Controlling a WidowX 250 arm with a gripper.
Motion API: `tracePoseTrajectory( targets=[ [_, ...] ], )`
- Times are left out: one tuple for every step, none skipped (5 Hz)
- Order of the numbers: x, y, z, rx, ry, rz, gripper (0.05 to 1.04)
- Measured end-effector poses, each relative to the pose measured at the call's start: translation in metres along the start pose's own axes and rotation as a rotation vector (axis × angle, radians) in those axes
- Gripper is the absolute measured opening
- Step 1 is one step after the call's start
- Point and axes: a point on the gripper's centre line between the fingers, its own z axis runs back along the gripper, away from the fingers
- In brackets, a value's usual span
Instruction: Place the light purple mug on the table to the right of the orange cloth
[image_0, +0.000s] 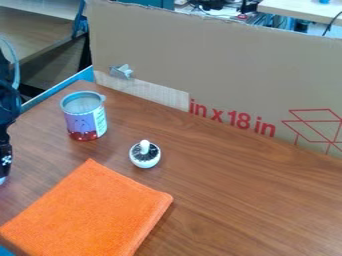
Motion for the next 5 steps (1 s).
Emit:
tracePoseTrajectory(
  targets=[
    [0.008,-0.001,-0.008,-0.015,-0.033,-0.019,1.001],
    [0.008,-0.001,-0.019,-0.034,0.002,-0.011,0.962],
    [0.009,0.0,-0.02,-0.029,0.005,0.004,0.681],
    [0.008,0.0,-0.021,-0.03,0.017,0.016,0.358],
    [0.006,-0.001,-0.021,-0.037,0.025,0.014,0.168]
  ],
)
